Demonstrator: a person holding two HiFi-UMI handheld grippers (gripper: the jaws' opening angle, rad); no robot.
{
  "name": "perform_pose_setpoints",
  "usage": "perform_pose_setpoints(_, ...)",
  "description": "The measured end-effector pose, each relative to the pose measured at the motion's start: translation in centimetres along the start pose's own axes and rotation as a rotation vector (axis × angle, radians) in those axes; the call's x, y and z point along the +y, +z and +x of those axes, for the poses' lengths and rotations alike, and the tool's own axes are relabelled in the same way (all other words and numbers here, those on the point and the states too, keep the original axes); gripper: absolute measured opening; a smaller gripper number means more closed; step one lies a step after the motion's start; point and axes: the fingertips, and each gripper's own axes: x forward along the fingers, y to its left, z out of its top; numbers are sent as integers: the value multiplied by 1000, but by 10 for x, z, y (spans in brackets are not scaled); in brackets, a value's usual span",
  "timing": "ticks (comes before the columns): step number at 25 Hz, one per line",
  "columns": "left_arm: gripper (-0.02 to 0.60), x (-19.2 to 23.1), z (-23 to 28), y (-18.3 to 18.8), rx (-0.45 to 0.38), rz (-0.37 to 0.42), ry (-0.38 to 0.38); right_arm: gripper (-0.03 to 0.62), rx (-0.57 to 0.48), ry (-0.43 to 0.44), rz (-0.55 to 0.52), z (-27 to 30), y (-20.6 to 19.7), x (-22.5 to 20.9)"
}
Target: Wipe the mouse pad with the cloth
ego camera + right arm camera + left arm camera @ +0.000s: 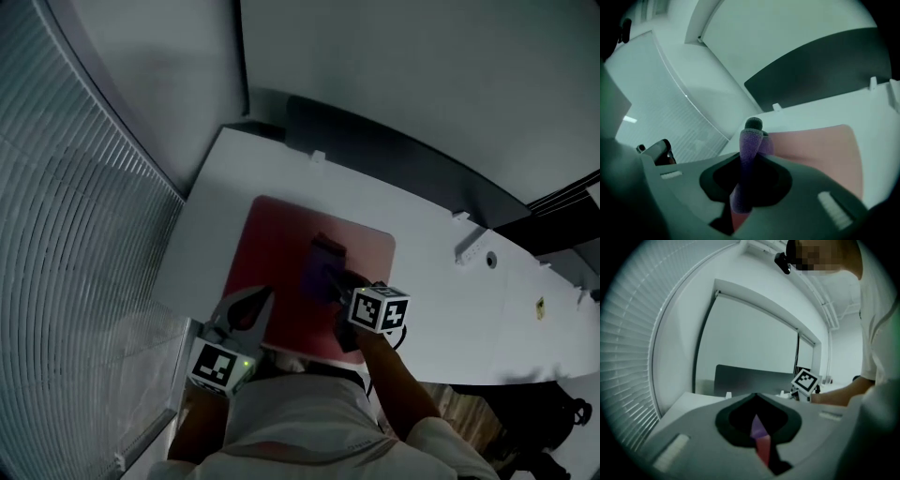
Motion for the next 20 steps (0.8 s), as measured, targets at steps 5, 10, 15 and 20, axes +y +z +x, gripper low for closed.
perform_pose_setpoints(5, 2, 30, -46, 3, 1, 3, 80, 49, 80, 108, -24, 71, -13, 74)
perform_pose_setpoints(10, 2, 61, -78, 0, 3, -10, 153, 49, 153, 124, -75, 134, -32, 110)
perform_pose_setpoints(15, 2, 80, -99, -10, -12, -20, 179, 49, 221, 95, -42, 189, -57, 115)
perform_pose_setpoints(20, 2, 77, -114, 2, -51, -5, 167, 49, 270, 20, 9, 198, -76, 98)
